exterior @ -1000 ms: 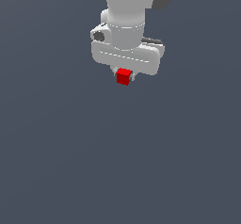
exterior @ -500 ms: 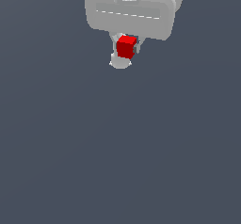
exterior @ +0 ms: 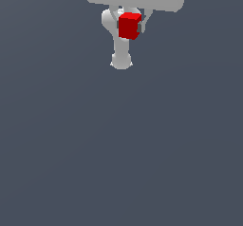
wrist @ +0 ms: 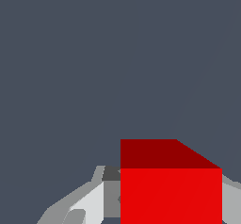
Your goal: Pick up the red cube and move it to a goal position.
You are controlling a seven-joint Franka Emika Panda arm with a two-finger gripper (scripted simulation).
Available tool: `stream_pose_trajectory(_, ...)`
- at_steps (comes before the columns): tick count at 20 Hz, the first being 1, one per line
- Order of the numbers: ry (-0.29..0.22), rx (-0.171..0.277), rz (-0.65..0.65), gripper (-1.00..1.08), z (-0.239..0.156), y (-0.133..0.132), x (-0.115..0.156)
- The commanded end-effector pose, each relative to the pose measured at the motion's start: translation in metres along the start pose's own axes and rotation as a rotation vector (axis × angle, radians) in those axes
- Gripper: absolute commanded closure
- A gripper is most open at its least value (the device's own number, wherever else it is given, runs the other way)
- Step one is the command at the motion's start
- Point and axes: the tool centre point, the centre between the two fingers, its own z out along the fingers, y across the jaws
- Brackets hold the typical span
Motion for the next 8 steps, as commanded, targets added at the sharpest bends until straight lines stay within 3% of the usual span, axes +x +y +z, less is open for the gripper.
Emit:
stream_pose_trajectory(1,0.0,0.0,0.0,1.08,-0.0071,-0.0005,0.0005)
stream_pose_trajectory(8,0.0,0.0,0.0,1.08,-0.0129,-0.0013,0.0015)
